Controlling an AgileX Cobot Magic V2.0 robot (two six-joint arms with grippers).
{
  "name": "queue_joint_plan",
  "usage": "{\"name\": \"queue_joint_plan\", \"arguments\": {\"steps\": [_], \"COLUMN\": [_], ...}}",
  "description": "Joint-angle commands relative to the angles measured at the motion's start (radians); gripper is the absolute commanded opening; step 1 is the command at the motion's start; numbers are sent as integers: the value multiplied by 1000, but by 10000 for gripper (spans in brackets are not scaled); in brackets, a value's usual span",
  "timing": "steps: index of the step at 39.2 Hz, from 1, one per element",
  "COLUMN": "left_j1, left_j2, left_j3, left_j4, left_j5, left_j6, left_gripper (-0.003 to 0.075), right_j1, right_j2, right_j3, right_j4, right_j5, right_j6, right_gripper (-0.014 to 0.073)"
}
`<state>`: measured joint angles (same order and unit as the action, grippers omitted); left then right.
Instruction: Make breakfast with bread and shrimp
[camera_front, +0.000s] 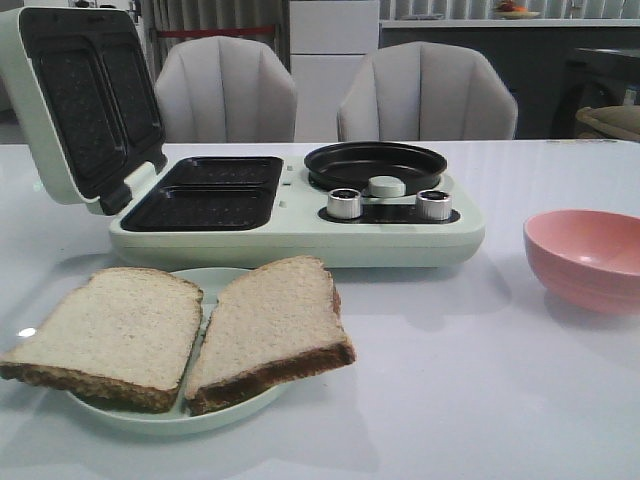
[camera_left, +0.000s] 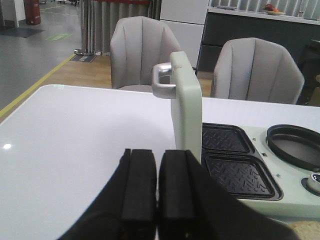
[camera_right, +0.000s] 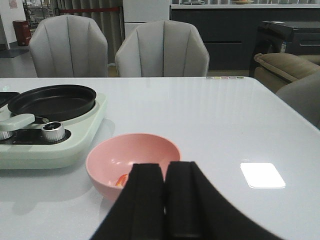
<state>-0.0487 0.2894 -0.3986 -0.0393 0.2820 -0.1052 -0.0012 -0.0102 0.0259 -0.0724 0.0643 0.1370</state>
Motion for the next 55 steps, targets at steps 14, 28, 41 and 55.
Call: {"name": "queue_joint_plan", "arguments": {"steps": [14, 28, 41, 55], "left_j1": [-45, -253, -456, -681], "left_j2": [18, 25, 178, 492], "left_j3": [-36, -36, -36, -36], "left_j4": [74, 421, 857, 1143], "left_j5": [-34, 35, 172, 172], "left_j6": [10, 14, 14, -53], "left_gripper": [554, 552, 552, 552], "right_j1": [-5, -5, -5, -5], "right_j2": [-22, -22, -22, -22], "right_j3": [-16, -16, -16, -16], "right_j4": [-15, -15, -15, -15], "right_j5": [-78, -78, -78, -78], "right_j6": [-6, -6, -6, -6], "right_gripper": [140, 140, 140, 140]}}
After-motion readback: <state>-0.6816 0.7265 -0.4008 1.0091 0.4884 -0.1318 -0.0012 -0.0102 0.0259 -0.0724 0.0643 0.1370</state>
